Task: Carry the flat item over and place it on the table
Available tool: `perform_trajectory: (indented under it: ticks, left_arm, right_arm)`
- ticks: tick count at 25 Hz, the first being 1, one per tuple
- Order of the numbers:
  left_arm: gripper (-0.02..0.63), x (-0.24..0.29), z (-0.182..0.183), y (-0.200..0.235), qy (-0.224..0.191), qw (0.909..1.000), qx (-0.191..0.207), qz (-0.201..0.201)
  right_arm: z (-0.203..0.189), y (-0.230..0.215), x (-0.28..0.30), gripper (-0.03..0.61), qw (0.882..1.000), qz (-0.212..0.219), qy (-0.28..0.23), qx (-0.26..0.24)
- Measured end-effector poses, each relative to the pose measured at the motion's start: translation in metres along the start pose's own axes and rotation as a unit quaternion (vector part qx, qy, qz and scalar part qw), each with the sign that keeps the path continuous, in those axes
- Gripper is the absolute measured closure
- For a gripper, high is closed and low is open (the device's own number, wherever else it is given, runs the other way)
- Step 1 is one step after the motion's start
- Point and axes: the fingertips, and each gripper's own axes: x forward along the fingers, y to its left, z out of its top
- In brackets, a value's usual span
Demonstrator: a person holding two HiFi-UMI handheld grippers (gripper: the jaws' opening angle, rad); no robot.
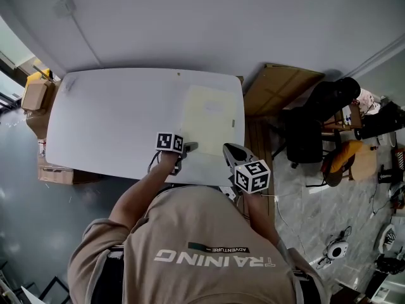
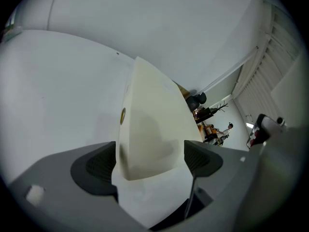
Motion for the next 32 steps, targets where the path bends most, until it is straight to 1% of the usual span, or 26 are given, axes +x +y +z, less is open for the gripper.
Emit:
perform_trajectory:
  ticks: [3, 7, 9, 12, 13, 15, 18, 20, 21, 22, 25, 27, 28, 30, 31, 32]
  left_arm:
    - [0.189, -0.006, 0.005, 0.002, -0.015, 0.9994, 0.02, 0.024]
    - [0.189, -0.018, 0.015, 0.001, -0.044, 0.9968, 0.038, 0.054]
    - [0.189, -0.025, 0.024, -0.001, -0.063, 0.9946, 0.046, 0.069]
    - [0.19, -0.039, 0.037, -0.01, -0.1, 0.9905, 0.048, 0.082]
    - [0.19, -0.044, 0.042, -0.016, -0.11, 0.9885, 0.06, 0.085]
    - [0.192, -0.054, 0.052, -0.033, -0.129, 0.9818, 0.106, 0.09]
    - [0.192, -0.067, 0.068, -0.056, -0.16, 0.9662, 0.175, 0.102]
    - [0.192, -0.078, 0.078, -0.069, -0.186, 0.9529, 0.211, 0.113]
    - [0.192, -0.085, 0.084, -0.075, -0.203, 0.9448, 0.228, 0.119]
    - [0.192, -0.095, 0.09, -0.083, -0.224, 0.9346, 0.246, 0.125]
    - [0.195, -0.124, 0.114, -0.108, -0.29, 0.8957, 0.306, 0.14]
    - [0.204, -0.14, 0.128, -0.121, -0.322, 0.8719, 0.338, 0.149]
    - [0.225, -0.15, 0.136, -0.127, -0.339, 0.8595, 0.351, 0.152]
    - [0.362, -0.17, 0.147, -0.14, -0.372, 0.8352, 0.372, 0.16]
    - [0.412, -0.181, 0.15, -0.146, -0.39, 0.8219, 0.382, 0.163]
    - [0.538, -0.193, 0.153, -0.154, -0.411, 0.8063, 0.393, 0.162]
  right_arm:
    - [-0.004, 0.0, 0.003, 0.571, 1.0, 0.0, 0.017, 0.0]
    - [-0.014, 0.0, 0.008, 0.571, 0.998, -0.005, 0.054, -0.013]
    - [-0.02, -0.001, 0.012, 0.571, 0.997, -0.005, 0.071, -0.019]
    - [-0.026, 0.0, 0.02, 0.571, 0.996, -0.008, 0.083, -0.021]
    - [-0.027, -0.001, 0.022, 0.571, 0.996, -0.011, 0.083, -0.02]
    - [-0.023, -0.001, 0.024, 0.571, 0.997, -0.017, 0.077, -0.02]
    - [-0.008, -0.004, 0.026, 0.571, 0.997, -0.032, 0.058, -0.027]
    - [0.007, -0.009, 0.024, 0.571, 0.998, -0.051, 0.028, -0.03]
    - [0.017, -0.012, 0.022, 0.572, 0.998, -0.062, 0.004, -0.032]
    - [0.028, -0.014, 0.019, 0.571, 0.996, -0.076, -0.019, -0.04]
    - [0.061, -0.02, 0.012, 0.571, 0.986, -0.12, -0.064, -0.097]
    - [0.083, -0.02, 0.01, 0.571, 0.98, -0.13, -0.089, -0.118]
    - [0.094, -0.02, 0.008, 0.571, 0.979, -0.13, -0.104, -0.12]
    - [0.115, -0.018, 0.003, 0.572, 0.975, -0.131, -0.135, -0.121]
    - [0.124, -0.017, 0.0, 0.571, 0.972, -0.132, -0.149, -0.123]
    - [0.133, -0.015, -0.004, 0.571, 0.97, -0.132, -0.162, -0.125]
